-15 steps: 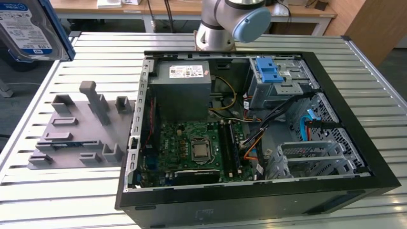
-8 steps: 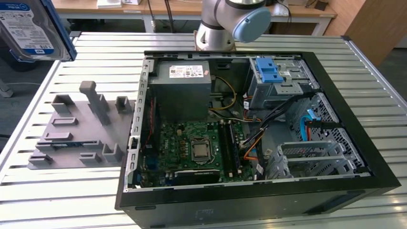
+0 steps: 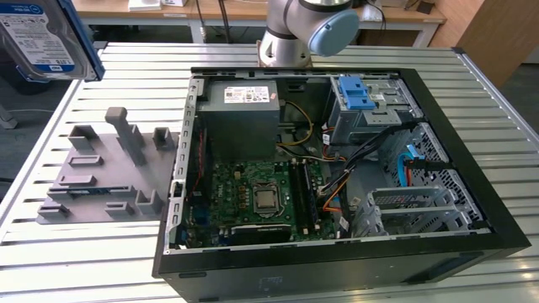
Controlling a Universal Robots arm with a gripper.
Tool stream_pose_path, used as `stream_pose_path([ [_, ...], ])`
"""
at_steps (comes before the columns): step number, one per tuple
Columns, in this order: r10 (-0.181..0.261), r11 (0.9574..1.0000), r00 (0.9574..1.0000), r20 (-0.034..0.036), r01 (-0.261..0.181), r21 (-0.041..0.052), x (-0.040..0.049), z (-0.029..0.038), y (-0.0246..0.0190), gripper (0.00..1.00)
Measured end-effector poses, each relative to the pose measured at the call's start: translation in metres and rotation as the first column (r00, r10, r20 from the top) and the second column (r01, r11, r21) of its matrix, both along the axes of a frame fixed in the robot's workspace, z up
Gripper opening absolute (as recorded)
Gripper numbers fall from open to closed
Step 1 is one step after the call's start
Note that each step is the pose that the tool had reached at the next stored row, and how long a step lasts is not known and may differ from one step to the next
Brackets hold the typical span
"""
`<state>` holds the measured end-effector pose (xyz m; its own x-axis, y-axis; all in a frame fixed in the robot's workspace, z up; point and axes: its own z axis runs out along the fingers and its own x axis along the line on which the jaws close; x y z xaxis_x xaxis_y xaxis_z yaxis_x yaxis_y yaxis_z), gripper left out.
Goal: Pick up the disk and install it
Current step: 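Pick up the disk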
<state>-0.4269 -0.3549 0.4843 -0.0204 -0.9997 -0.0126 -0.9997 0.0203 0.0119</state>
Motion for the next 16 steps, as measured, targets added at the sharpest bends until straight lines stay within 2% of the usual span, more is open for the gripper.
stream_pose_path([
  [13,0.0,1.0,1.0,0.0,0.0,0.0,0.0019,0.0027,-0.0003,0.36],
  [16,0.001,1.0,1.0,-0.0001,-0.001,-0.0001,0.0019,0.0028,-0.0024,0.36],
])
